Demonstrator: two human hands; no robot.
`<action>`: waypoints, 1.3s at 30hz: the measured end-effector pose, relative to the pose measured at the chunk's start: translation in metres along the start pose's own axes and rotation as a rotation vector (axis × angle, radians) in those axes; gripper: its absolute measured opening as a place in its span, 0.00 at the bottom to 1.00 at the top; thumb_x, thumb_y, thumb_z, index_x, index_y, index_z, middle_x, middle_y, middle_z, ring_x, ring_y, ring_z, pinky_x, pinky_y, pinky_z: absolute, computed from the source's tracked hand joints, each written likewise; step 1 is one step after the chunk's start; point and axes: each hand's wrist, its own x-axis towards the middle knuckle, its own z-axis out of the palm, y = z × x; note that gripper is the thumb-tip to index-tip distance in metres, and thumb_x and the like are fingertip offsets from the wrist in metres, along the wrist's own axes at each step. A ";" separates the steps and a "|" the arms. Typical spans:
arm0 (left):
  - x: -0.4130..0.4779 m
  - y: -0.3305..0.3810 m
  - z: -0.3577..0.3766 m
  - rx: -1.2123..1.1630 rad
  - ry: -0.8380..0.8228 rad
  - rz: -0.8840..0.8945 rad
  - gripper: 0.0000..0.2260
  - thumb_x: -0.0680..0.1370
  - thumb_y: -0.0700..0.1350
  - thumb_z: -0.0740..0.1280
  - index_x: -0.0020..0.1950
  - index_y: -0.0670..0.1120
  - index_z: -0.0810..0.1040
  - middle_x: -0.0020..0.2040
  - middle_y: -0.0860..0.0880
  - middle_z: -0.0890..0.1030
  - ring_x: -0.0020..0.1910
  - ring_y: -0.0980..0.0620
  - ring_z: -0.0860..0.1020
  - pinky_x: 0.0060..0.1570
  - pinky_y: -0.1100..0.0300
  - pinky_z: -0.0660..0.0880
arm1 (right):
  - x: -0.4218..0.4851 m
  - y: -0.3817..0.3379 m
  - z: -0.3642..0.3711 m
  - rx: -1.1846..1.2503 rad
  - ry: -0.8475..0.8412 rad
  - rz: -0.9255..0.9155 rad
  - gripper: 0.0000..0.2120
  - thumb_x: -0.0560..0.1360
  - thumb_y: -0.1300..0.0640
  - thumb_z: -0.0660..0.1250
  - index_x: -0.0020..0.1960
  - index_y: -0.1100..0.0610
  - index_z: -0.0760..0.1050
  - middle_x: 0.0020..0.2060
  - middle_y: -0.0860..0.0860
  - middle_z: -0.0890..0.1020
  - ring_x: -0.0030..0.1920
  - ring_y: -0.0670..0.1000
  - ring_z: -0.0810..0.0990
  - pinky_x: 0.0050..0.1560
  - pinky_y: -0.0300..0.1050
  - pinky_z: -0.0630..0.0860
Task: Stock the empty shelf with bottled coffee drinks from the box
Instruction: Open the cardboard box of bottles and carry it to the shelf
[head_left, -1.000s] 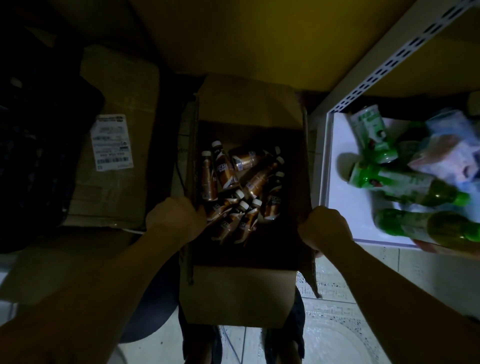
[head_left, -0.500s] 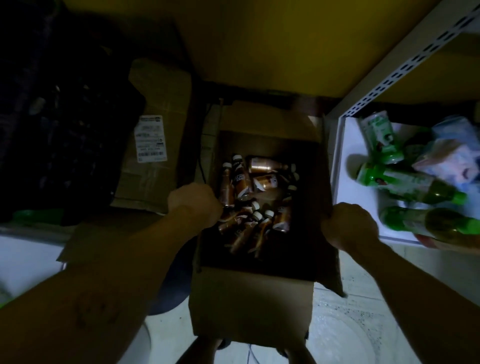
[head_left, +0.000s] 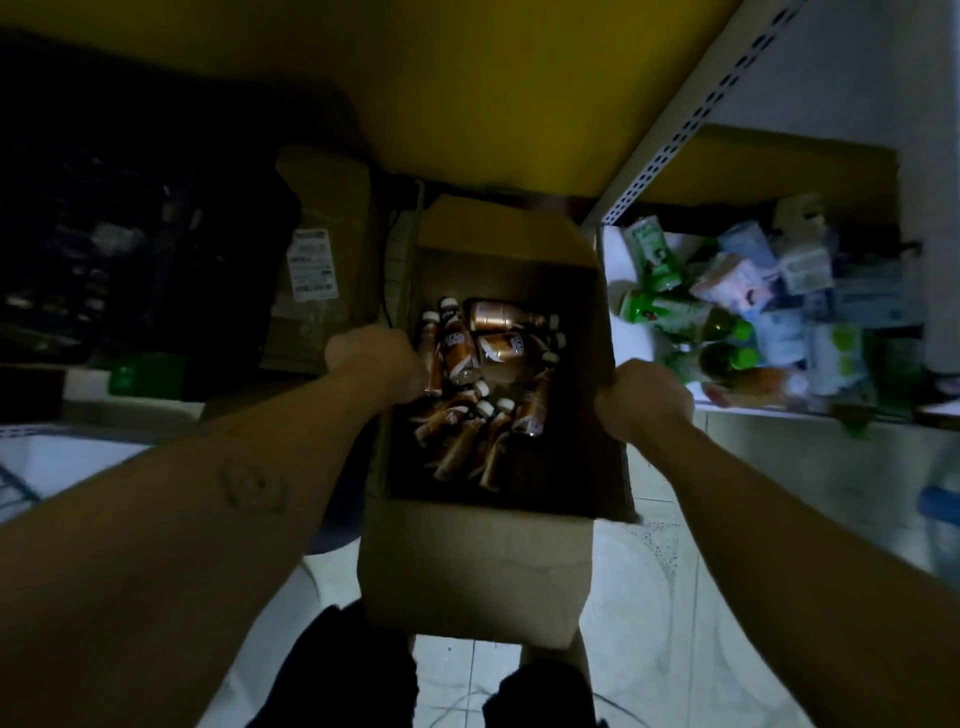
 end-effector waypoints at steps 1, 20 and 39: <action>-0.009 -0.001 -0.007 -0.002 0.018 -0.006 0.15 0.77 0.56 0.59 0.49 0.46 0.75 0.44 0.47 0.72 0.39 0.49 0.70 0.41 0.56 0.66 | -0.007 -0.001 -0.008 -0.004 0.013 0.005 0.11 0.75 0.52 0.63 0.48 0.60 0.77 0.46 0.58 0.81 0.45 0.59 0.79 0.38 0.43 0.68; -0.182 -0.002 0.005 -0.265 0.289 -0.085 0.12 0.76 0.51 0.60 0.50 0.44 0.75 0.53 0.44 0.78 0.50 0.45 0.77 0.45 0.56 0.69 | -0.128 0.046 -0.063 0.046 0.141 -0.191 0.11 0.76 0.55 0.61 0.48 0.62 0.76 0.46 0.59 0.80 0.42 0.59 0.77 0.41 0.45 0.69; -0.342 -0.057 0.180 -0.392 0.349 -0.136 0.14 0.77 0.49 0.60 0.34 0.45 0.71 0.34 0.47 0.74 0.31 0.50 0.72 0.30 0.60 0.65 | -0.312 0.097 0.010 -0.186 0.095 -0.240 0.09 0.77 0.53 0.60 0.45 0.57 0.74 0.37 0.52 0.73 0.40 0.54 0.75 0.38 0.42 0.67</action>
